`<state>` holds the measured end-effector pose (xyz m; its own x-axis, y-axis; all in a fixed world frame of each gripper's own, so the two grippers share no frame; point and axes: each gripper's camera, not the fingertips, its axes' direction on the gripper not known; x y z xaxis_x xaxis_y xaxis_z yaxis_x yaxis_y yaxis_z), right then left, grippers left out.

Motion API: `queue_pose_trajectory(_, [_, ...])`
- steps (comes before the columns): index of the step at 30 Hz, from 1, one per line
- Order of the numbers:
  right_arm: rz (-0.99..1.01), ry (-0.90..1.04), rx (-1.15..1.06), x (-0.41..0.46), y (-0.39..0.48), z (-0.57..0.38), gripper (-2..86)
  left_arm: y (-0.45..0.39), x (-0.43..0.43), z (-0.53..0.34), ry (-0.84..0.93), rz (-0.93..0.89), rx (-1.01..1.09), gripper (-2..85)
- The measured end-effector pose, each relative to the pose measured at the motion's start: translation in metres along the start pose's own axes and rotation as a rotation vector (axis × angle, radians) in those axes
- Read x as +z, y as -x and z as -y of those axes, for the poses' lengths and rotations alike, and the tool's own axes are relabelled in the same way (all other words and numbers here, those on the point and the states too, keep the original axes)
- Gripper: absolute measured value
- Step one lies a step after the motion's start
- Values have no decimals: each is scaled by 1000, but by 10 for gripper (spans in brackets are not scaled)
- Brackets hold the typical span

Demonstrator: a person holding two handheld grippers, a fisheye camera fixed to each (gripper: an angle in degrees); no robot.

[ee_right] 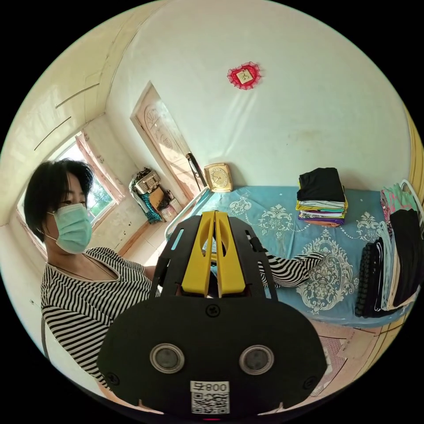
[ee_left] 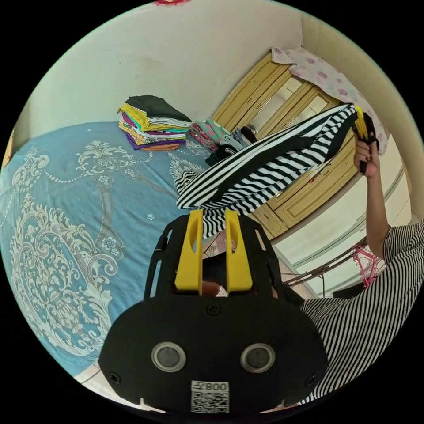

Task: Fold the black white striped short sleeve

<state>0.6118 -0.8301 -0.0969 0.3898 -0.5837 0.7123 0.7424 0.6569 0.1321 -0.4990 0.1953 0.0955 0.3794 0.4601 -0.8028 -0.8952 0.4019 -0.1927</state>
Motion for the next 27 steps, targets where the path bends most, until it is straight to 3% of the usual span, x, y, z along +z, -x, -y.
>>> queue_pose_trajectory(4, [21,-21,-16,-28,4,5,0,-55,21,-11,168,34,109,97])
queue_pose_trajectory(11, [49,-21,-37,-71,4,18,0,-138,24,-14,249,193,202,98])
queue_pose_trajectory(16, [49,-35,-48,-100,3,28,1,-175,-2,-5,270,337,210,46])
queue_pose_trajectory(23, [18,-77,-46,-151,-5,33,0,-206,-110,-17,142,341,186,7])
queue_pose_trajectory(27, [7,-131,-39,-187,-13,27,0,-216,-228,-28,-22,356,151,4])
